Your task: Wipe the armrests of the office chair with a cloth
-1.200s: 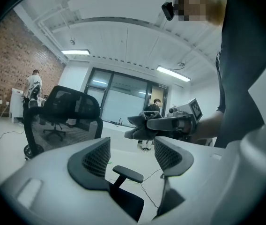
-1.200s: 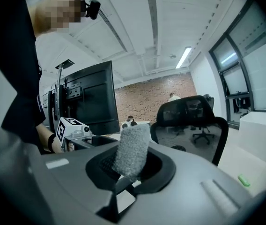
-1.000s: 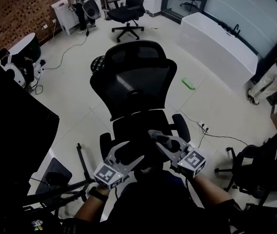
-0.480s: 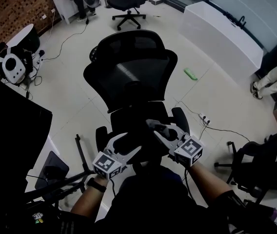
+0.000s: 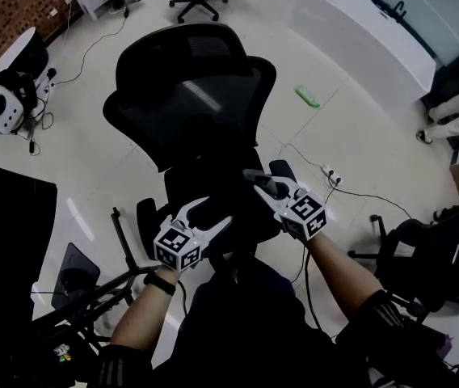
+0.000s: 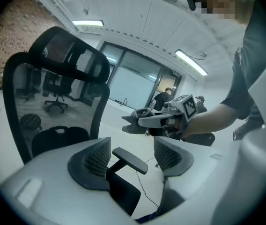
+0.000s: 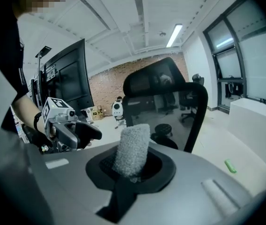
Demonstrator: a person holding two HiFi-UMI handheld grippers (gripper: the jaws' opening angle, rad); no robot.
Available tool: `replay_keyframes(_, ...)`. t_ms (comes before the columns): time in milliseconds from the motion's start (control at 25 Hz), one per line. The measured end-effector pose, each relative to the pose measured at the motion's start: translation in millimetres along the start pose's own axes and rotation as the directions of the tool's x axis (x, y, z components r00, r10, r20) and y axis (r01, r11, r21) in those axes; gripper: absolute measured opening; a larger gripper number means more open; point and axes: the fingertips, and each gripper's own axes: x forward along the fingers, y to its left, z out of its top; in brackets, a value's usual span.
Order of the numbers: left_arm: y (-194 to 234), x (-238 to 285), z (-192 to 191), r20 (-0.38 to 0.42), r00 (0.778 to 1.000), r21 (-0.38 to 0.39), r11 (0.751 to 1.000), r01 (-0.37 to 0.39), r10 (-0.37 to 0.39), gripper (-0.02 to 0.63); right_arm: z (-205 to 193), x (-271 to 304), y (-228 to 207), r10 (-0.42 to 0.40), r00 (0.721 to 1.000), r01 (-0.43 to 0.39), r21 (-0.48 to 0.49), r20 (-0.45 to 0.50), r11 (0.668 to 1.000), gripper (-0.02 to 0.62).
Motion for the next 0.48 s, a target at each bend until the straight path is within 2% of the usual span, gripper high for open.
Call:
replay_keyframes(280, 12, 50, -32, -0.076, 0.997, -0.078, 0.997, 0.001, -0.007, 0.313, -58, 19, -74, -0.041, 0.987, 0.036, -0.033, -0.154, 0.999, 0.034)
replay_keyframes(480, 21, 80, -53, -0.126, 0.992, -0.111, 0.994, -0.011, -0.003, 0.314, -103, 29, -119, -0.070, 0.959, 0.052, -0.071, -0.275, 0.996, 0.034)
